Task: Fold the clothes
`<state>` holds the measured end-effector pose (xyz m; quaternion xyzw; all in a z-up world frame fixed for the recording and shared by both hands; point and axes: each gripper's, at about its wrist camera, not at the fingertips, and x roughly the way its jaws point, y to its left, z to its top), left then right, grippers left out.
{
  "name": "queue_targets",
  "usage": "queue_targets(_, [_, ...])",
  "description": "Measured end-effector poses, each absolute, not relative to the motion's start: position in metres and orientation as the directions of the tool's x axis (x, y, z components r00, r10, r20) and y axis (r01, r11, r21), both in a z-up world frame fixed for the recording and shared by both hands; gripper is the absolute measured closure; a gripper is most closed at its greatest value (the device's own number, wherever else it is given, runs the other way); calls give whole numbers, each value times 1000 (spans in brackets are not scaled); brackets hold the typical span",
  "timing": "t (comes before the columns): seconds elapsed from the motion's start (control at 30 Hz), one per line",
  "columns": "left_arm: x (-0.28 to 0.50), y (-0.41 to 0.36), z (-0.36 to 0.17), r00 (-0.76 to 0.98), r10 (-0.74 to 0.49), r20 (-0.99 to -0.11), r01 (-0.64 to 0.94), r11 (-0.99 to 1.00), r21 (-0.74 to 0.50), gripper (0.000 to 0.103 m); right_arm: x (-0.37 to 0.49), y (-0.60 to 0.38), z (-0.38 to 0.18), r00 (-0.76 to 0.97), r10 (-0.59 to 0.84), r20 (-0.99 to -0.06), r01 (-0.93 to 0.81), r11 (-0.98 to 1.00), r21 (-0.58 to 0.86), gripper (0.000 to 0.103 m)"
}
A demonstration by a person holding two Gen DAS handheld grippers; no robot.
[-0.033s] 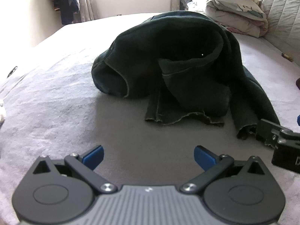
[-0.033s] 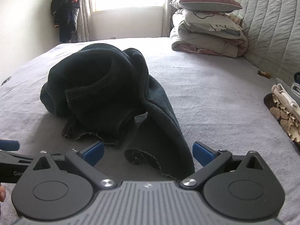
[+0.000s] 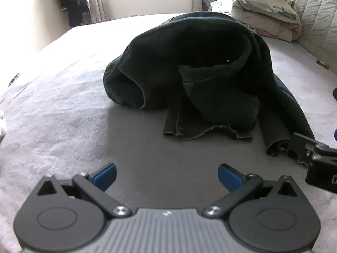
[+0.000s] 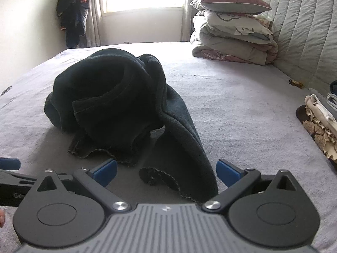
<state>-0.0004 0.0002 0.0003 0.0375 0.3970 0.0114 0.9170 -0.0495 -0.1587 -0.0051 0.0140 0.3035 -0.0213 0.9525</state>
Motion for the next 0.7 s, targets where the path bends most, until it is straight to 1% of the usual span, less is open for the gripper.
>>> queue_targets(0.1, [-3,1,1,687,24,-727,16,999,48,0,-48,-160,-6,813,-33,-582,52,998,17,0])
queue_targets(0.17, [-1,15,0,673,-13,-740,15,1000,-4,0,-47,-161,-7,811,-33,-584,54,998,19,0])
queue_targets(0.37, [1,21,-1,674,36,-738,-13,999,37,0,-44,-156,-9,810,-52,-584,64,998,0,0])
queue_targets(0.7, [0,21,5,674,64,-736,-26,998,62,0,-43,-156,-12,802,-46,-596,63,998,9,0])
